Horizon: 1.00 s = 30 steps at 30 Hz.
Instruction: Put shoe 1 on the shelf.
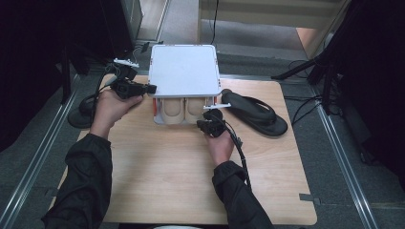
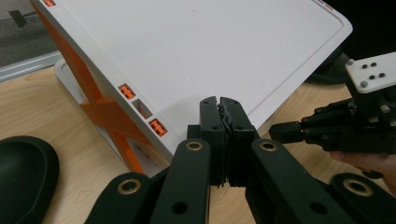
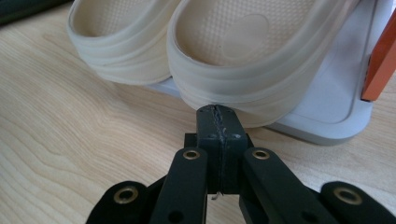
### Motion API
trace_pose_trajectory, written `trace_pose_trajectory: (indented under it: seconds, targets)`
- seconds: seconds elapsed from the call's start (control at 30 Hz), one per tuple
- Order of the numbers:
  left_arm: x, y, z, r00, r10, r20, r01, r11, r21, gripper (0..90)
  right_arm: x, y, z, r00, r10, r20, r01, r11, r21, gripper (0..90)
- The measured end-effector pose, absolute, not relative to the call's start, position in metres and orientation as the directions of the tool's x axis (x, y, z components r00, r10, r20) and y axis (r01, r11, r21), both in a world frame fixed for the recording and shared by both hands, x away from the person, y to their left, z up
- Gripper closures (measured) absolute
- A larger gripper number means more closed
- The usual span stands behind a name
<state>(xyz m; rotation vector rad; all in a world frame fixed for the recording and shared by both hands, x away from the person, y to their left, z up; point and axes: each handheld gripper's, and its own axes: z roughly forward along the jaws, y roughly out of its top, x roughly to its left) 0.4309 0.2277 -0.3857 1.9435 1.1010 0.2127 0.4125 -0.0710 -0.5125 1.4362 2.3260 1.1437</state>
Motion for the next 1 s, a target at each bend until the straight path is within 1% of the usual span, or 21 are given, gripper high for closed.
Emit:
trace_pose_trajectory:
  seconds: [0.03, 0.13, 0.2, 0.23, 0.33, 0.4, 0.47, 0.53, 0.57, 0.6, 0.67, 0.7, 0.73, 0.83, 1.0]
  targets:
    - [0.431, 0.228, -0.386, 0.593, 0.761, -0.263, 0.619, -0.222, 0.753, 88.4, 0.413, -0.072, -0.513, -0.519, 0.821, 0.237, 0.687, 0.235, 0.687, 90.0]
    - [0.432, 0.23, -0.386, 0.599, 0.742, -0.3, 0.631, -0.208, 0.747, 78.8, 0.409, -0.077, -0.511, -0.522, 0.815, 0.253, 0.683, 0.221, 0.696, 90.0]
    - [0.432, 0.231, -0.385, 0.591, 0.744, -0.311, 0.642, -0.2, 0.74, 78.7, 0.402, -0.083, -0.508, -0.534, 0.807, 0.252, 0.674, 0.227, 0.703, 89.8]
    - [0.432, 0.232, -0.385, 0.589, 0.736, -0.334, 0.651, -0.189, 0.735, 77.1, 0.397, -0.086, -0.506, -0.545, 0.803, 0.243, 0.666, 0.238, 0.706, 89.2]
    - [0.431, 0.235, -0.382, 0.587, 0.717, -0.375, 0.669, -0.17, 0.723, 61.2, 0.382, -0.096, -0.501, -0.569, 0.789, 0.233, 0.648, 0.255, 0.718, 85.4]
    - [0.427, 0.237, -0.377, 0.574, 0.728, -0.374, 0.677, -0.166, 0.717, 48.3, 0.371, -0.102, -0.499, -0.583, 0.78, 0.229, 0.638, 0.265, 0.723, 80.2]
    - [0.422, 0.239, -0.371, 0.569, 0.741, -0.356, 0.656, -0.148, 0.74, 41.9, 0.36, -0.108, -0.497, -0.596, 0.766, 0.24, 0.624, 0.254, 0.739, 71.3]
    - [0.417, 0.241, -0.367, 0.561, 0.755, -0.339, 0.649, -0.147, 0.747, 37.9, 0.351, -0.112, -0.496, -0.61, 0.752, 0.252, 0.612, 0.245, 0.752, 62.7]
    - [0.414, 0.242, -0.365, 0.559, 0.764, -0.321, 0.645, -0.157, 0.748, 37.6, 0.348, -0.114, -0.496, -0.617, 0.743, 0.258, 0.607, 0.241, 0.757, 57.5]
    - [0.413, 0.243, -0.364, 0.558, 0.77, -0.308, 0.642, -0.166, 0.749, 37.4, 0.343, -0.117, -0.495, -0.625, 0.729, 0.28, 0.601, 0.22, 0.769, 54.3]
    - [0.409, 0.246, -0.362, 0.552, 0.78, -0.295, 0.637, -0.166, 0.753, 37.4, 0.34, -0.122, -0.495, -0.643, 0.695, 0.322, 0.598, 0.192, 0.778, 49.5]
    - [0.409, 0.248, -0.362, 0.55, 0.782, -0.294, 0.634, -0.162, 0.757, 37.4, 0.338, -0.124, -0.495, -0.643, 0.685, 0.342, 0.606, 0.182, 0.774, 48.6]
    - [0.409, 0.25, -0.362, 0.545, 0.784, -0.296, 0.633, -0.154, 0.758, 37.4, 0.337, -0.125, -0.494, -0.646, 0.676, 0.353, 0.608, 0.177, 0.774, 48.2]
    - [0.409, 0.256, -0.363, 0.53, 0.793, -0.3, 0.643, -0.145, 0.752, 37.8, 0.331, -0.126, -0.494, -0.661, 0.677, 0.324, 0.59, 0.202, 0.781, 47.8]
    - [0.407, 0.269, -0.366, 0.508, 0.813, -0.286, 0.64, -0.133, 0.757, 38.0, 0.319, -0.133, -0.496, -0.699, 0.639, 0.321, 0.572, 0.23, 0.787, 51.5]
